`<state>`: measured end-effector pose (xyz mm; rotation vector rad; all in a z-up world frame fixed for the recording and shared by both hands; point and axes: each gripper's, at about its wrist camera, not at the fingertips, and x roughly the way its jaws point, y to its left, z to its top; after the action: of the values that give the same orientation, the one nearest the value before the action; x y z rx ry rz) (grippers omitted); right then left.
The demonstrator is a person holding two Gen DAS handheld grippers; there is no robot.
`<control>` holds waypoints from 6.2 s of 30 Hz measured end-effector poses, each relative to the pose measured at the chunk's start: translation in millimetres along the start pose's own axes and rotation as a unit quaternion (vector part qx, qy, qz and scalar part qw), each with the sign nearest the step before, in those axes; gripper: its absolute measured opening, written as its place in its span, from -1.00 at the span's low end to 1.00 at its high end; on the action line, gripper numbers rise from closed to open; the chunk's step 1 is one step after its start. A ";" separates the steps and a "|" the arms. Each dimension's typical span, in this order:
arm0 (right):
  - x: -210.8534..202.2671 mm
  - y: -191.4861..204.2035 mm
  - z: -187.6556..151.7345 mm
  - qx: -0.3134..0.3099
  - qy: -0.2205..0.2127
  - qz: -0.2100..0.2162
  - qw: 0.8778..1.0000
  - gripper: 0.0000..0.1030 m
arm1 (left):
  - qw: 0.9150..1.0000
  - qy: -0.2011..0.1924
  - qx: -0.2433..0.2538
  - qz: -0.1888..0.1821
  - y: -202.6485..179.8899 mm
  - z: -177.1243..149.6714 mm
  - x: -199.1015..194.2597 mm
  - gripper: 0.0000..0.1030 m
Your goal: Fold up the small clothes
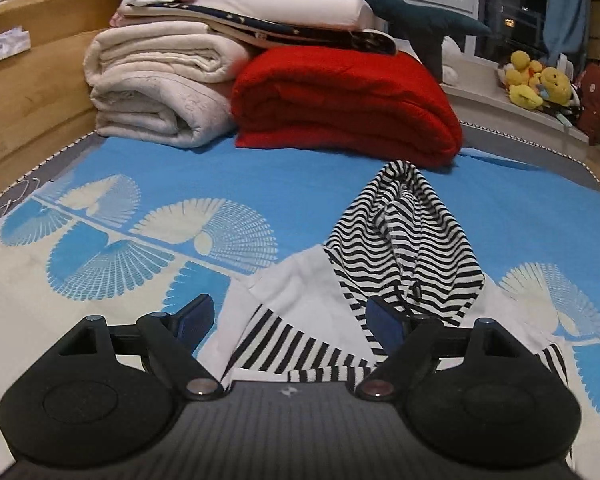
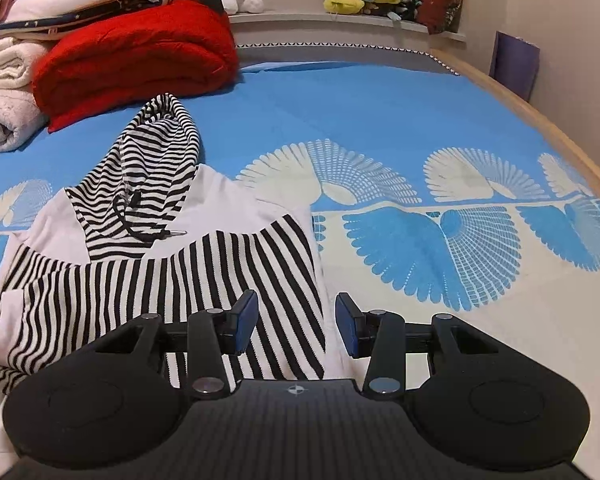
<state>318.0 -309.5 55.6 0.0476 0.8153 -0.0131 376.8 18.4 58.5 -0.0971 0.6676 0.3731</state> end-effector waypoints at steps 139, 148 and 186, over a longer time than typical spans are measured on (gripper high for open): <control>80.6 -8.5 -26.3 0.171 0.173 0.076 0.967 -0.14 | 0.949 0.279 -0.107 -0.102 76.7 -52.9 72.7 0.22; 53.7 -9.8 -6.1 0.174 0.079 0.109 0.976 -1.00 | 0.961 0.234 -0.079 -0.120 68.9 -45.6 61.9 -0.93; 86.2 1.6 -23.6 0.153 0.174 0.091 0.969 -0.79 | 0.940 0.298 -0.123 -0.113 82.2 -59.6 84.0 -0.73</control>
<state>360.0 -306.2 -23.3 0.4256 1.1518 0.0447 372.2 108.2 -37.8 -0.5379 1.1934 0.1999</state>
